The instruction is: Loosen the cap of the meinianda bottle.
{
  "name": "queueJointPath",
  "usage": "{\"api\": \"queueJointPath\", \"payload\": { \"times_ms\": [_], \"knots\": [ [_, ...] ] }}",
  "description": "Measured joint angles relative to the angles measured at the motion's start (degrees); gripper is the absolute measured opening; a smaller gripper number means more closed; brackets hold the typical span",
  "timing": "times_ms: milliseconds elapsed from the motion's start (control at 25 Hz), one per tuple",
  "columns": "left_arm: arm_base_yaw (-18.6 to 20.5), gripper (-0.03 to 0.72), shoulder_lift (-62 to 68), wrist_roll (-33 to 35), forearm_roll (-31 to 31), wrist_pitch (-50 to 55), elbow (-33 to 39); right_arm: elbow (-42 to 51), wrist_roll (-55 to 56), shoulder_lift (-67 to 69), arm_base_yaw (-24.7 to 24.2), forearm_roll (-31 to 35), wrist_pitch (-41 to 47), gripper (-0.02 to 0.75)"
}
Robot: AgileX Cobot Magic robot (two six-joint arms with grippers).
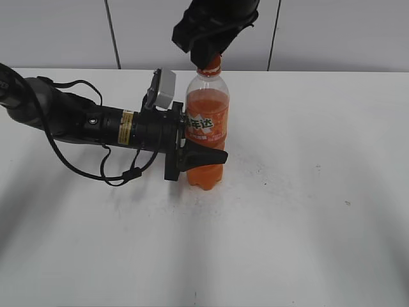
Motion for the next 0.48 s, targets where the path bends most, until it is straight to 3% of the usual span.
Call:
{"api": "queueJointPath", "payload": {
  "times_ms": [480],
  "knots": [
    [0.1,0.409,0.0,0.23,0.27,-0.18,0.0,0.0,-16.4,0.0,0.0,1.45,0.06,0.263]
  ]
}}
